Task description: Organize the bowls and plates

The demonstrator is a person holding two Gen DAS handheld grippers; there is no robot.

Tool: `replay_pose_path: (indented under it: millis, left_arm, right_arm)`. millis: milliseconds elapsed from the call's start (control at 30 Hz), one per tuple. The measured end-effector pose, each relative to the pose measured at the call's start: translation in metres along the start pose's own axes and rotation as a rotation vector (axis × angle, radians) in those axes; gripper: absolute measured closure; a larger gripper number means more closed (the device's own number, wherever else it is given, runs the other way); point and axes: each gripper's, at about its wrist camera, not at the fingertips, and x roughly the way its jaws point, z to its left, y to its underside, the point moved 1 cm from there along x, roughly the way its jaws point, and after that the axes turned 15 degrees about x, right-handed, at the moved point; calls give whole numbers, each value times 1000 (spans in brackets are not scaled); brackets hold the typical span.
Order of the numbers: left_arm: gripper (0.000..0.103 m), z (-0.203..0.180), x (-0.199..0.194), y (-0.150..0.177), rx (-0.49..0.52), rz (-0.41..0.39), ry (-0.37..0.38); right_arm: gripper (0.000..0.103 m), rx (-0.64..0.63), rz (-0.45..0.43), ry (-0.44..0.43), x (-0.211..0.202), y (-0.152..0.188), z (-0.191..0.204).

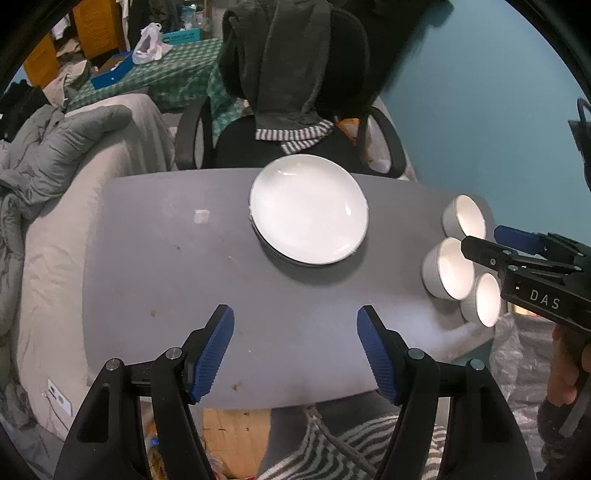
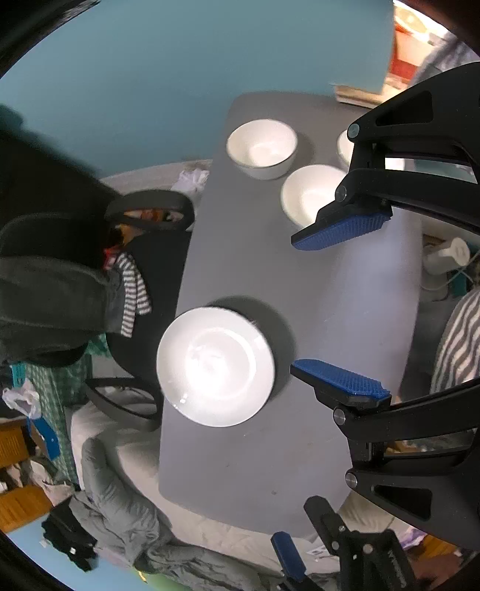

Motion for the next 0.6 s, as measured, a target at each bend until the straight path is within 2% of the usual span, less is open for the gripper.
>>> replay_pose_path:
  millis: [600]
  left_arm:
    - [30,-54,-9,10,138,2,68]
  right_arm:
    - [42,213,4,59,-30,57,-75]
